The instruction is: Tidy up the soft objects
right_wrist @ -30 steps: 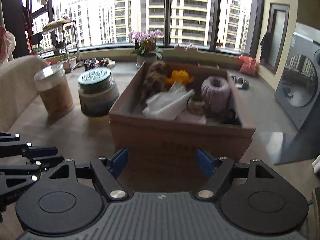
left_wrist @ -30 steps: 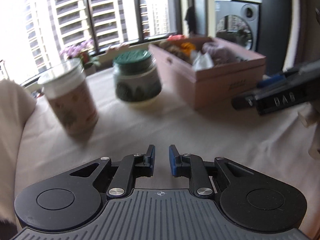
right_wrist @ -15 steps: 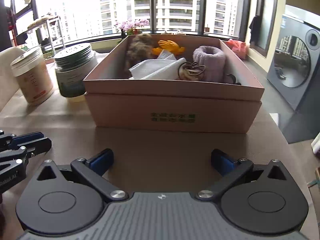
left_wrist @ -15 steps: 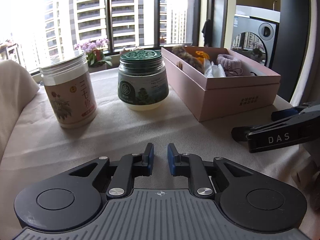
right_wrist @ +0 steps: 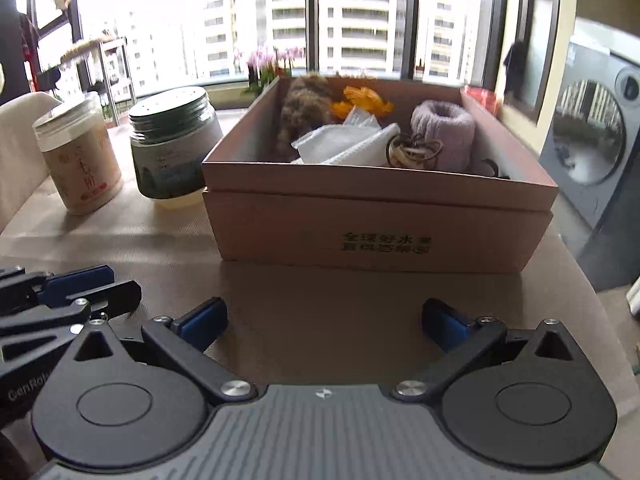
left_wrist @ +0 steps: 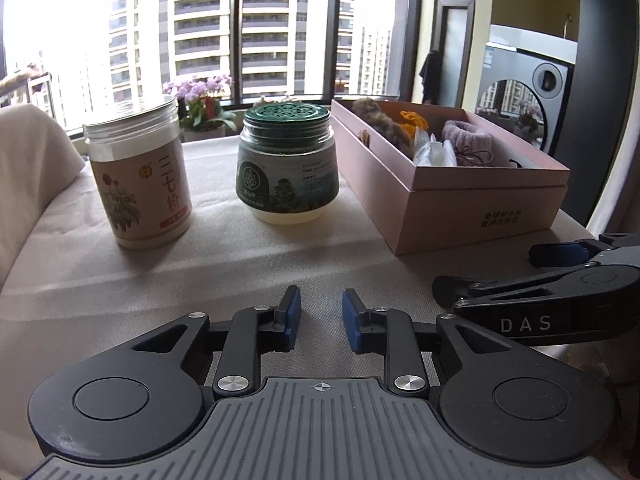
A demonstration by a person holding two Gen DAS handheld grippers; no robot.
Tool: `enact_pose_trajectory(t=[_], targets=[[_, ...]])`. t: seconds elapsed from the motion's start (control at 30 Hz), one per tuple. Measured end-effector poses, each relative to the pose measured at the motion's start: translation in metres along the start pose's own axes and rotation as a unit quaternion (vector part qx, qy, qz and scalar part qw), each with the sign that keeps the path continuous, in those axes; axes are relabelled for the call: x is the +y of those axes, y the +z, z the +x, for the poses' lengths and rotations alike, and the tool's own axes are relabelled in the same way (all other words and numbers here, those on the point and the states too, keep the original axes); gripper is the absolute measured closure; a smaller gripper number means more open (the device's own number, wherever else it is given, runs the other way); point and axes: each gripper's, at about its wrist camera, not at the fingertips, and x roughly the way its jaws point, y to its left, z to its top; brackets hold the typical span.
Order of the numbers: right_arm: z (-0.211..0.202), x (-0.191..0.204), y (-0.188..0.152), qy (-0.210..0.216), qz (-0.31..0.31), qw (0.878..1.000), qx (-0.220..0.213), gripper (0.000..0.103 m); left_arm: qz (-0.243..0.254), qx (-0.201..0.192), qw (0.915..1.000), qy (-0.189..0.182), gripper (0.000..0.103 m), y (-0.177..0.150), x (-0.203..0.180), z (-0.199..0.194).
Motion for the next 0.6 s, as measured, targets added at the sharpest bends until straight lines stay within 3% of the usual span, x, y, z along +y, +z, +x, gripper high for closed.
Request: enact_pose_trajectory(t=[0.6], targets=[[-0.0008,0.0012,-0.0054,-0.005,0.006,1.0,-0.014,0.0,-0.002,0.0,1.0,0.0,0.076,-0.0003,-0.0016,-0.0003]])
